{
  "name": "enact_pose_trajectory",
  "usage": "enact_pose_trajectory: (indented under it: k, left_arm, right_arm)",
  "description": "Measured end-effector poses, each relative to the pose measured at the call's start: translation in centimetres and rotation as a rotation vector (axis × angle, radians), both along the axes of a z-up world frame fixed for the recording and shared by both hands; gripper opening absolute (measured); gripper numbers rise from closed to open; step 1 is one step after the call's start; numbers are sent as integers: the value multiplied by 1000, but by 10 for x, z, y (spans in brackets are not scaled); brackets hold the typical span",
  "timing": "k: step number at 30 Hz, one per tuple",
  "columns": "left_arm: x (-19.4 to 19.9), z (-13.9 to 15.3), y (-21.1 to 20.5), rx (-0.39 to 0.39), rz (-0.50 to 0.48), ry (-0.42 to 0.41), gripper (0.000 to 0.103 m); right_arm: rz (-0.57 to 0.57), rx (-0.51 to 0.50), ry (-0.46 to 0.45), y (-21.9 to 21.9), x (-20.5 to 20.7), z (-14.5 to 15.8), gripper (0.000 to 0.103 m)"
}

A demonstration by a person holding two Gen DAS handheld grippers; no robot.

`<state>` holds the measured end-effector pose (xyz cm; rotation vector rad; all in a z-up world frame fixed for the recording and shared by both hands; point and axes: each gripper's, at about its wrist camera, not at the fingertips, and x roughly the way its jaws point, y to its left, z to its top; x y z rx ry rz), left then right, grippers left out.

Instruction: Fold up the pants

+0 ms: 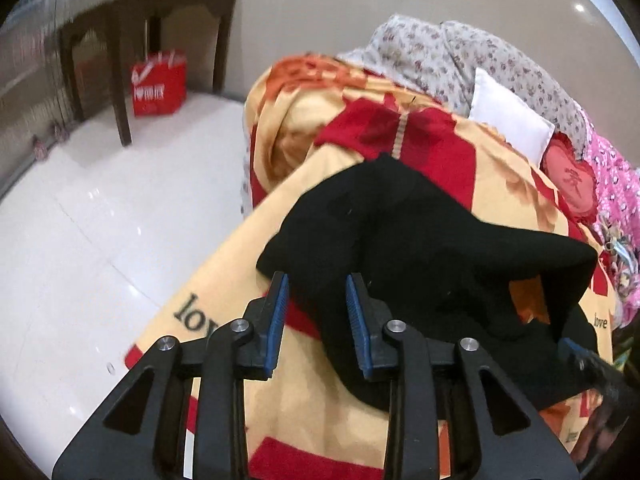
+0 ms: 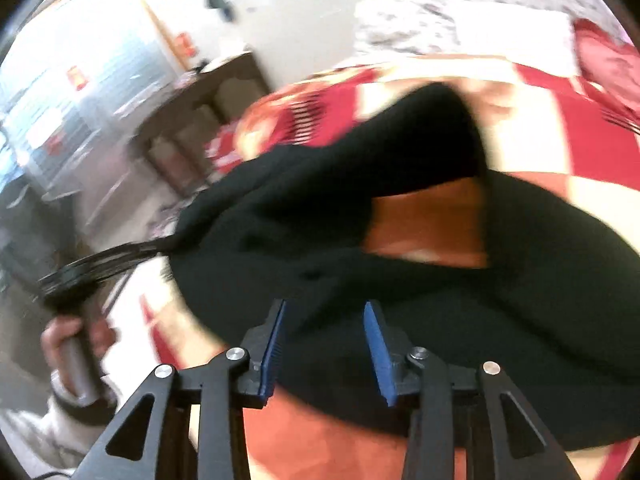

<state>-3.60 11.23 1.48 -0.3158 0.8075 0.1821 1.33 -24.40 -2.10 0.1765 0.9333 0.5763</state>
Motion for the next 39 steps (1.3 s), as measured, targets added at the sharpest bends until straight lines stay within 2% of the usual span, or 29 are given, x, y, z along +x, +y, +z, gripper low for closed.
enact_pose_trajectory:
  k: [5,6,8,12,15,17,21,25,27,32,35,36,37,38,39]
  left_arm:
    - [10,0,-18,29,-48,19,33]
    - [13,-1,-21,28,-53,23,33]
    - [18,-1,-31,24,-68,29,33]
    - [26,0,-63,45,-140,40,33]
    - [35,-5,-94,65,-217,55,33]
    - [45,-12,-116,77,-272,82,33]
    - [57,-24,-152,82,-361,112,33]
    - [62,-33,-178,112,-409,131,33]
    - [65,-39,-185,124,-417,149,33]
    - [65,-45,-187,126,-404,154,33]
    - [65,-47,-187,124,-399,154,33]
    - [65,-48,-187,126,-398,152,33]
    - [65,-48,-187,127,-396,151,33]
    - [65,-48,-187,123,-393,152,33]
    - [64,-47,-185,114,-392,152,33]
  right_arm:
    - [-143,-65,52,-42,58,-12,37]
    - [-178,-110,27,-46,69,-8,37]
    - [-267,-290,-94,-46,95,6,37]
    - [-346,-444,-190,-46,132,20,37]
    - [-328,-403,-172,-52,121,29,37]
    - [-309,-380,-147,-66,99,29,38]
    - [-393,-432,-68,-117,65,14,39]
    - [-471,-257,29,-176,24,-3,40]
    - [-500,-260,37,-187,9,-10,43]
    - [-525,-313,4,-187,-14,-17,43]
    - [-526,-299,8,-187,-15,-24,44]
    - [-528,-299,-16,-185,-16,-23,43]
    - [-510,-271,-16,-184,-16,-24,35]
    - [-487,-230,-19,-183,-17,-23,14]
    - [-483,-214,-24,-182,-20,-20,11]
